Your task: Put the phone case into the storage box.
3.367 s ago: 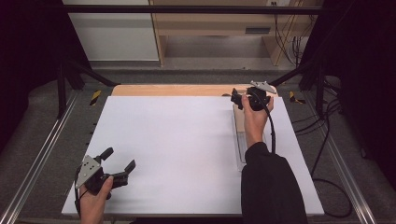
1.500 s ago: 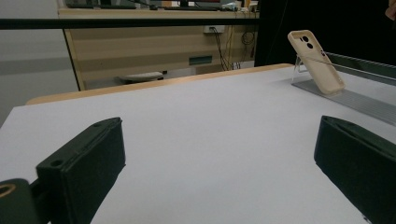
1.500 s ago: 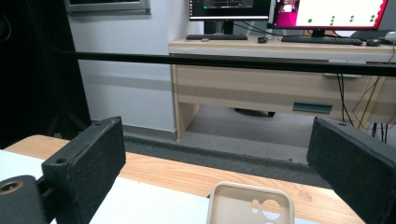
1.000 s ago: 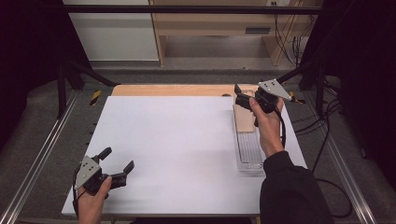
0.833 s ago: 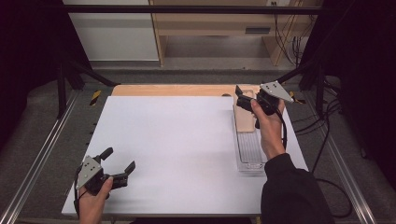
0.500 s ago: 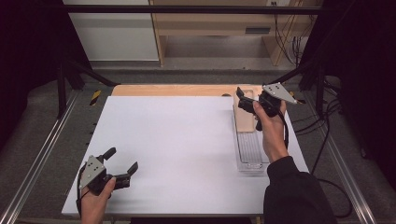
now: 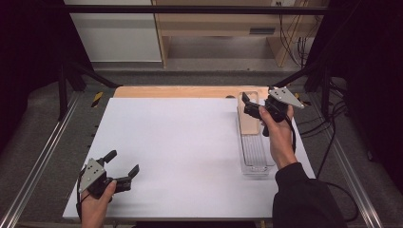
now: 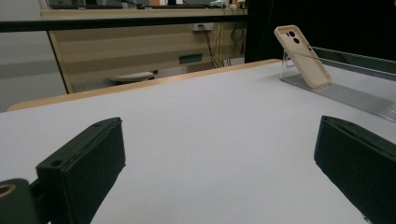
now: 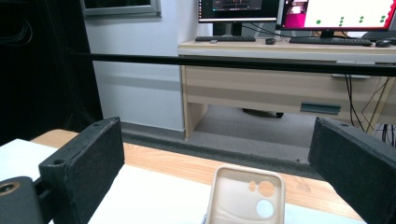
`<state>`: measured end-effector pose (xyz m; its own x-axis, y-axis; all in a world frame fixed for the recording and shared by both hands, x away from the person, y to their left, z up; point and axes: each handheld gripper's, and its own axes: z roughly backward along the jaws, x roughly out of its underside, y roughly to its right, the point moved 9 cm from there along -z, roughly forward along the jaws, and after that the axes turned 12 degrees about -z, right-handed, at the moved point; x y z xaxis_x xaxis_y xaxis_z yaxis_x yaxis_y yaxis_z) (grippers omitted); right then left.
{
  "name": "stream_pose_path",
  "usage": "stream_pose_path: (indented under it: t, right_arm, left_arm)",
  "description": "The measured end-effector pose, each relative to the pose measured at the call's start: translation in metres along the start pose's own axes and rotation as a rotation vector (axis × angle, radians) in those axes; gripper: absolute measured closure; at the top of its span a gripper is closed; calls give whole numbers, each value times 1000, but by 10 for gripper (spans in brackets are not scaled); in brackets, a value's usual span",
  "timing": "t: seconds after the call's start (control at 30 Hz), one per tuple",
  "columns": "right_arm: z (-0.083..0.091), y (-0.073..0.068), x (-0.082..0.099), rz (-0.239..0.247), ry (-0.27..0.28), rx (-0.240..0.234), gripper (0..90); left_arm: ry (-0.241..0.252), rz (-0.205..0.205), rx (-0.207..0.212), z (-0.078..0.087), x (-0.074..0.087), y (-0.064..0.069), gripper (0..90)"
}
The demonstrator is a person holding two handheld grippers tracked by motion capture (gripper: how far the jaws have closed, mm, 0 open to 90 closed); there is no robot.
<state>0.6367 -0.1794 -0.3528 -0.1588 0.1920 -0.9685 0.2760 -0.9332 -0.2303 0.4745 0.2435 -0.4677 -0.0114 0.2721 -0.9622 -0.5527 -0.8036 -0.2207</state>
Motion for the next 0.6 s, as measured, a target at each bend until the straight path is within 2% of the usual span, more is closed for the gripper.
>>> stream_pose_path:
  t: [0.2,0.6]
  right_arm:
    - [4,4,1,-1,-1,0,39]
    - [23,10,-3,-16,19,-12,38]
  left_arm:
    - [1,-9,-3,1,0,-2,15]
    - [10,-12,2,3,-1,-3,15]
